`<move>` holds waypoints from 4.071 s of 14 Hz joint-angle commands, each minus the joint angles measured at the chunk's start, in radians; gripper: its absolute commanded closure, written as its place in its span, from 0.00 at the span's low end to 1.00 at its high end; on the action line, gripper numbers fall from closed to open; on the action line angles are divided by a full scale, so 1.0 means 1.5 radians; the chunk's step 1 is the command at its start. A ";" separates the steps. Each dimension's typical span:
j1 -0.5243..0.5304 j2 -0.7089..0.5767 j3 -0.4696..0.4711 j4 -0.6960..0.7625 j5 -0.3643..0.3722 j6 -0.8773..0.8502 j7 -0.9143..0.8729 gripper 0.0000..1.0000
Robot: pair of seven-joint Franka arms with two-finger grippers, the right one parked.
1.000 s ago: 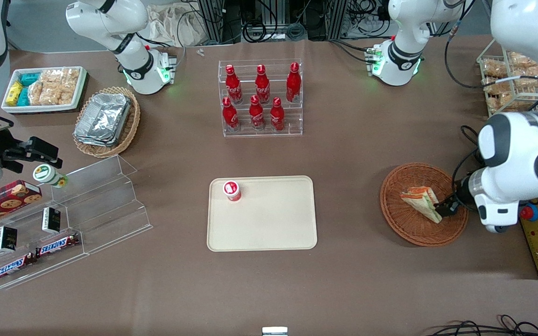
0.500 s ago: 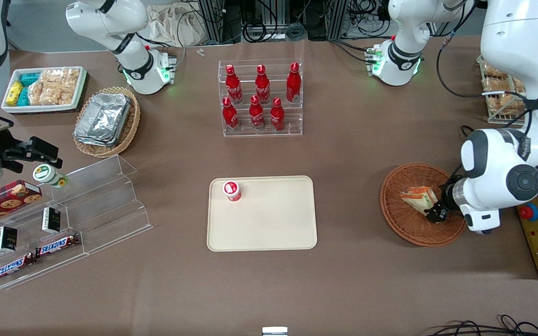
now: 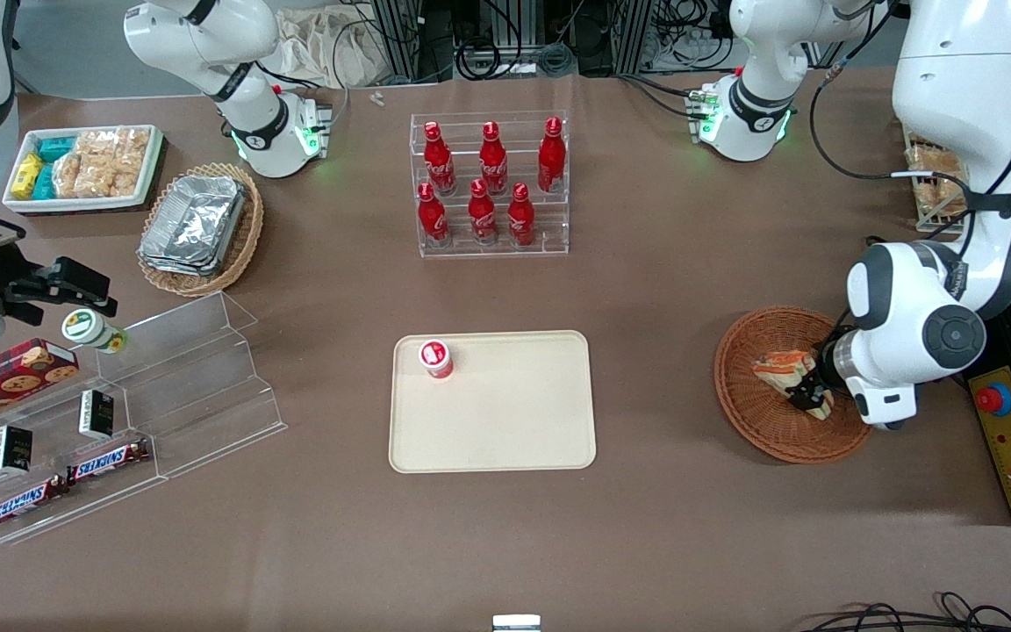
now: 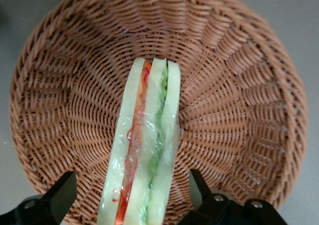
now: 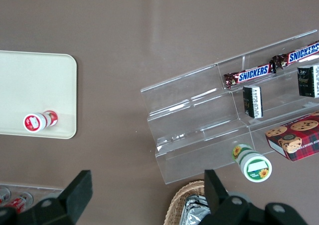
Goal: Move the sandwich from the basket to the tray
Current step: 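Close the left gripper on the sandwich's edge, then lift the sandwich out of the basket with the left gripper, then carry the sandwich over the white tray and lower it, then open the left gripper to release the sandwich and raise away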
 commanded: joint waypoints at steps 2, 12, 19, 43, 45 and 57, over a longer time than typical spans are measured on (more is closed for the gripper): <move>-0.004 -0.018 0.003 -0.055 0.004 0.050 -0.014 0.00; -0.004 -0.011 0.002 -0.007 0.008 0.006 -0.022 1.00; -0.016 -0.033 -0.004 0.217 0.007 -0.257 0.129 1.00; -0.261 0.328 -0.208 0.489 0.130 -0.126 0.136 1.00; -0.262 0.341 -0.207 0.488 0.129 -0.112 0.136 1.00; -0.200 0.243 -0.207 0.481 0.130 -0.188 0.136 0.01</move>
